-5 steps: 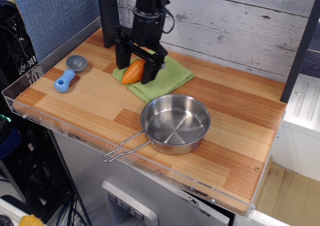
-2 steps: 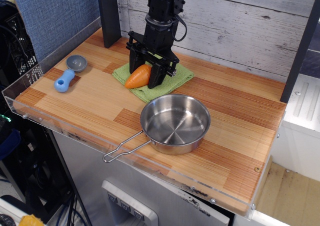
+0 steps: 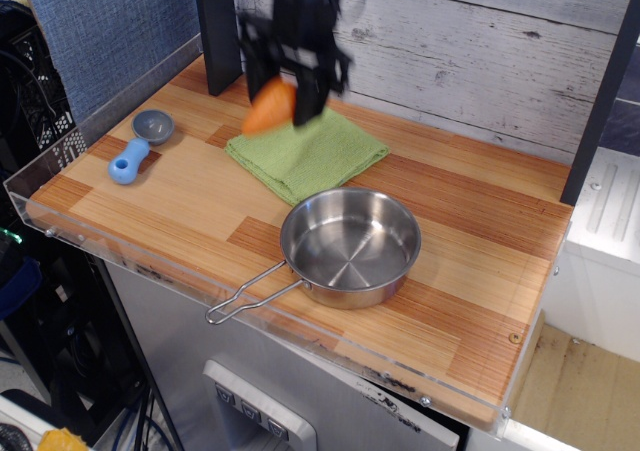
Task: Put the potato in the pot
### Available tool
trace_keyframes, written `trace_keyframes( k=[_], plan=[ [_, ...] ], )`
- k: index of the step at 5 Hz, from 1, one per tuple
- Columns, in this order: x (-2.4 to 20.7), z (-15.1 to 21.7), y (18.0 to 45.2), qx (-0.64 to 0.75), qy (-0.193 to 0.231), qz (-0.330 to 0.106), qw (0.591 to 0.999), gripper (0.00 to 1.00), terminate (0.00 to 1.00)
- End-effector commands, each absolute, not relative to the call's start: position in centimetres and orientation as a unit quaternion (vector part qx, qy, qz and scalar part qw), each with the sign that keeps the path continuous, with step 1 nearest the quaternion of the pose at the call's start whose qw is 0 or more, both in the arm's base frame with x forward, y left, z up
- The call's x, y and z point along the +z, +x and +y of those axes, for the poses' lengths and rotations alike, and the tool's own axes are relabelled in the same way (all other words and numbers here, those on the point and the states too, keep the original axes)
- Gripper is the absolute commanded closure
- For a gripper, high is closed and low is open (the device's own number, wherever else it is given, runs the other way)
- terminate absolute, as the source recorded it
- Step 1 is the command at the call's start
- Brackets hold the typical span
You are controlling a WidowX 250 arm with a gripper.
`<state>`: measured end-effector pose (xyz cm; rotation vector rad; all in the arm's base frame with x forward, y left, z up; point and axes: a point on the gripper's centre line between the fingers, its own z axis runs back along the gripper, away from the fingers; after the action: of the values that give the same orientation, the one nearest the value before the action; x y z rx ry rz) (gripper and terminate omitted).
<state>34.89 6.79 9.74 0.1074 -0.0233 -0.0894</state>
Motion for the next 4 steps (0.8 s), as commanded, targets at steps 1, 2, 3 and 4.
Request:
trace_keyframes(
  k=[1,2,3,4],
  plan=[
    [14.0,1.2,32.7,-0.1,0.041,-0.053,0.993,1.0,0.0],
    [11.8,-1.7,31.4,-0.153,0.03,-0.025,0.987,1.0,0.0],
    [10.1,-2.4,30.8,-0.174,0.035,-0.006,0.984,1.0,0.0],
    [8.2,-1.6,30.5,-0.169,0.037,0.017,0.985,1.0,0.0]
  ],
)
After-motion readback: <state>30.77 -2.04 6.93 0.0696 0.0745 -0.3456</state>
